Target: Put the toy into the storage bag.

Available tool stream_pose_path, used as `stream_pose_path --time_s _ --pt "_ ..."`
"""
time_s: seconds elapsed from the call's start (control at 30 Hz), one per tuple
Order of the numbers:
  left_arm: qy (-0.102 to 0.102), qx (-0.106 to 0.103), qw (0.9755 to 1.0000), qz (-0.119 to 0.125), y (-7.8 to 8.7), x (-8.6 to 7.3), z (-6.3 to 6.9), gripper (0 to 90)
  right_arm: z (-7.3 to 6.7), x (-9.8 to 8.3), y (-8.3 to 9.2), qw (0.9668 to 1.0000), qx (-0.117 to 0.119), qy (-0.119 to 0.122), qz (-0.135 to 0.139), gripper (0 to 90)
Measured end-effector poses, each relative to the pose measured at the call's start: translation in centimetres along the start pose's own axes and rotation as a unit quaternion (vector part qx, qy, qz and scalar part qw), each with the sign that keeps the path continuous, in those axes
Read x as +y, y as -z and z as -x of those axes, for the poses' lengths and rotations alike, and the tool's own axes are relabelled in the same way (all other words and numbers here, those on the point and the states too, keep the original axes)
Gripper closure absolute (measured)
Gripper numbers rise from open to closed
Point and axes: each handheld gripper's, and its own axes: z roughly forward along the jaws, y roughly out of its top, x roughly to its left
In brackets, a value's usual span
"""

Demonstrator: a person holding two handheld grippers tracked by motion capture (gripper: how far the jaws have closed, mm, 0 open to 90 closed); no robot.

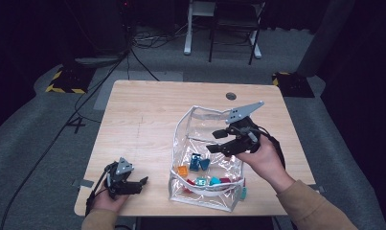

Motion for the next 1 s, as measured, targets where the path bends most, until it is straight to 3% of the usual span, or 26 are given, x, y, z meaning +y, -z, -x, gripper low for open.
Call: stream_pose_path --time_s 0.43,1.0 --pt "0.0 0.0 1.0 0.0 0.0 0.0 0.0 19.0 -0.6 -2.2 4.3 0.9994 -0.019 0.002 0.028 42.2" --pt "0.001 0.0 1.0 0.0 0.0 0.0 0.0 19.0 0.2 -5.7 9.5 0.9964 -0.061 -0.027 0.052 41.4"
